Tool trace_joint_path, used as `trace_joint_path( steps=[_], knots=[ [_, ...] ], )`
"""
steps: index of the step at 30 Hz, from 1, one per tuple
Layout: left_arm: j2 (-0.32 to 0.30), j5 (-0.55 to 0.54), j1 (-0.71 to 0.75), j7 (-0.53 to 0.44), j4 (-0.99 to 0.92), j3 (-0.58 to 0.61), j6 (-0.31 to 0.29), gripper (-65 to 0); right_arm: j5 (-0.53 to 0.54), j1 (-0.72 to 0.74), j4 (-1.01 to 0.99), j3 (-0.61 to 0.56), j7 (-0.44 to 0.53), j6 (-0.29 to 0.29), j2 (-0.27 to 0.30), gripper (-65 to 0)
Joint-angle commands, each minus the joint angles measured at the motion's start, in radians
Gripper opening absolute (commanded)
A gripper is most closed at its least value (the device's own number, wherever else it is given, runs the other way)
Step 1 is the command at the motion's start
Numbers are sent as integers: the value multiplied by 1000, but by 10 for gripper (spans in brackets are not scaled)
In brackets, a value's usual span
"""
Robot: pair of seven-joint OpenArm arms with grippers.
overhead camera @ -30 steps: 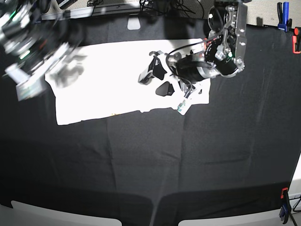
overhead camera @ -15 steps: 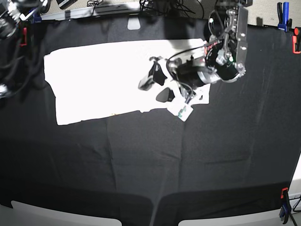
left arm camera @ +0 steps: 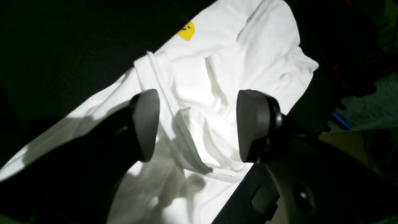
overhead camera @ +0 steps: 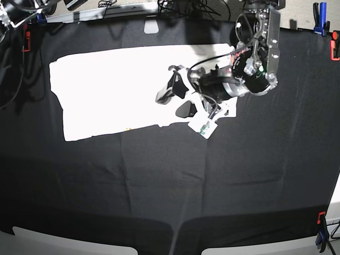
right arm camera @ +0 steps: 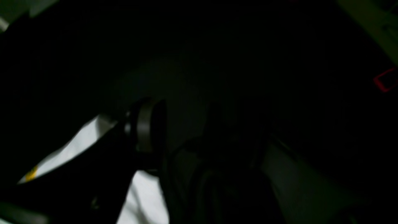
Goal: Layout the t-shirt on the table in an organized manner, then fold the t-shirt properly
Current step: 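Grasp the other strip end with the right gripper and fold it inward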
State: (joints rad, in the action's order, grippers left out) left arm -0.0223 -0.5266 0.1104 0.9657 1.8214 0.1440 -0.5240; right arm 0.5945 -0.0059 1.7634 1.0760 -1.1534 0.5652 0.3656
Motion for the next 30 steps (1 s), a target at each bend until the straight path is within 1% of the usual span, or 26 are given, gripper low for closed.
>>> trace_joint_path(
  steps=[1, 3, 4, 6, 8, 12, 16, 19, 24, 27, 30],
  knots=[
    [5, -24, -11, -23, 18, 2, -7, -289, 22, -1, 16, -16, 23, 20, 27, -262],
    [5, -24, -11, -23, 18, 2, -7, -289, 6, -18, 16, -60, 23, 35, 33, -238],
    [5, -24, -11, -23, 18, 2, -7, -289, 0, -26, 14, -84, 23, 41, 33, -234],
    [5, -24, -11, -24, 18, 2, -7, -289, 0, -29, 7, -137, 23, 77, 27, -234],
    [5, -24, -11, -23, 18, 2, -7, -289, 18, -27, -17, -196, 23, 82, 24, -234],
    [5, -24, -11, -23, 18, 2, -7, -289, 19, -22, -115, -331, 23, 84, 27, -234],
    [5, -24, -11, -14, 18, 2, -7, -289, 19, -22, -240, -438, 23, 133, 34, -234],
    [5, -24, -11, -11, 18, 2, -7, -289, 21, -16, -317, -467, 23, 133, 33, -234],
    [5, -24, -11, -12, 18, 2, -7, -289, 24, 26, -433, -467, 29, 133, 33, -235],
    [5, -24, -11, -13, 18, 2, -7, -289, 81, 33, -491, -469, 19, 133, 27, -235],
    [6, -24, -11, -13, 18, 2, -7, -289, 90, 23, -524, -489, 15, 133, 10, -235]
  ],
)
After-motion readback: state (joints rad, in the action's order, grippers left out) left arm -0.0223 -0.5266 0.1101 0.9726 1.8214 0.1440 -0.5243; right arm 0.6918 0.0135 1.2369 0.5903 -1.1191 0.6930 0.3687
